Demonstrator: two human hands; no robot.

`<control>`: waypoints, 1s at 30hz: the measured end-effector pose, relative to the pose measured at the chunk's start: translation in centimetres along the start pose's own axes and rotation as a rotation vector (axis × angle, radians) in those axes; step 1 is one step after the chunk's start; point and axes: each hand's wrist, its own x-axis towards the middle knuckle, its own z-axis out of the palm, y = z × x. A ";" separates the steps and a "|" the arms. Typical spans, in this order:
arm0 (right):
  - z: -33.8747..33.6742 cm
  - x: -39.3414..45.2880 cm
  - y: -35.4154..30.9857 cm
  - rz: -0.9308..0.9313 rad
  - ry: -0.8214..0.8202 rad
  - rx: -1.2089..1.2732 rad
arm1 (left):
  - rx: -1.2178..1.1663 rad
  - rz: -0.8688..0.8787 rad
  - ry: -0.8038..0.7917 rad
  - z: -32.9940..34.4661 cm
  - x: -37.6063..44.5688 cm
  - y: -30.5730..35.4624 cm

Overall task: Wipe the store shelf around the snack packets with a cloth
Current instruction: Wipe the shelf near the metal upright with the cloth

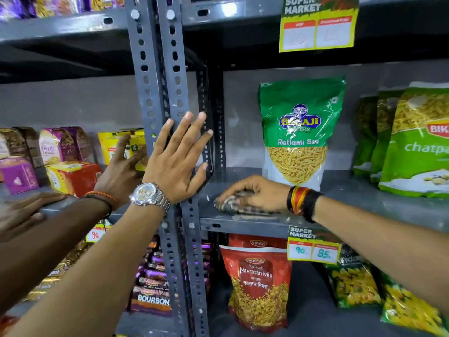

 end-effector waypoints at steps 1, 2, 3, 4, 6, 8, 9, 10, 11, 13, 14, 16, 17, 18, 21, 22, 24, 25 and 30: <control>-0.8 0.1 -0.3 0.016 0.063 0.003 | 0.003 0.001 -0.008 -0.1 0.1 0.0; -1.5 0.5 -0.1 0.041 0.142 0.006 | 0.003 0.003 -0.017 -0.3 0.1 0.1; -2.0 0.9 0.0 0.073 0.212 0.011 | 0.002 0.002 -0.025 -0.4 0.2 0.1; -2.4 1.4 0.4 0.112 0.256 -0.003 | 0.002 0.002 -0.028 -0.5 0.1 0.1; -2.1 1.9 1.8 0.223 0.252 -0.086 | 0.000 0.008 -0.028 -0.5 0.1 0.1; -1.1 1.5 3.0 0.288 0.205 -0.187 | -0.003 0.016 -0.034 -0.4 0.1 -0.1; -0.6 1.1 3.1 0.296 0.203 -0.221 | 0.000 0.023 -0.042 -0.4 0.0 -0.2; -0.2 0.6 3.1 0.297 0.207 -0.234 | 0.007 0.032 -0.052 -0.4 0.0 -0.3; 0.0 0.0 2.8 0.283 0.207 -0.241 | 0.014 0.040 -0.061 -0.4 0.0 -0.4; 0.3 -1.5 1.9 0.230 0.200 -0.215 | 0.016 0.047 -0.075 -0.6 0.1 -0.4; 0.2 -2.4 1.4 0.200 0.190 -0.174 | 0.013 0.042 -0.078 -0.6 0.1 -0.3; -0.3 -4.0 0.8 0.144 0.187 -0.085 | -0.001 0.023 -0.080 -0.8 0.1 -0.1; -0.8 -4.5 0.8 0.135 0.226 -0.045 | -0.008 0.014 -0.083 -0.9 0.1 0.0; -1.5 -4.8 1.1 0.148 0.285 -0.008 | -0.013 0.007 -0.088 -1.0 0.1 0.2; -2.6 -5.1 2.2 0.256 0.375 -0.070 | -0.026 -0.021 -0.093 -0.9 0.2 0.9; -2.0 -5.1 2.3 0.280 0.366 -0.124 | -0.028 -0.041 -0.090 -0.7 0.2 1.1; -0.3 -5.1 1.6 0.245 0.309 -0.196 | -0.041 -0.077 -0.077 -0.3 0.1 1.4; 0.5 -5.2 0.8 0.183 0.256 -0.200 | -0.052 -0.088 -0.067 -0.1 -0.1 1.4; -0.3 -3.4 -0.1 0.121 0.247 -0.096 | -0.074 -0.087 -0.024 0.4 -0.3 1.5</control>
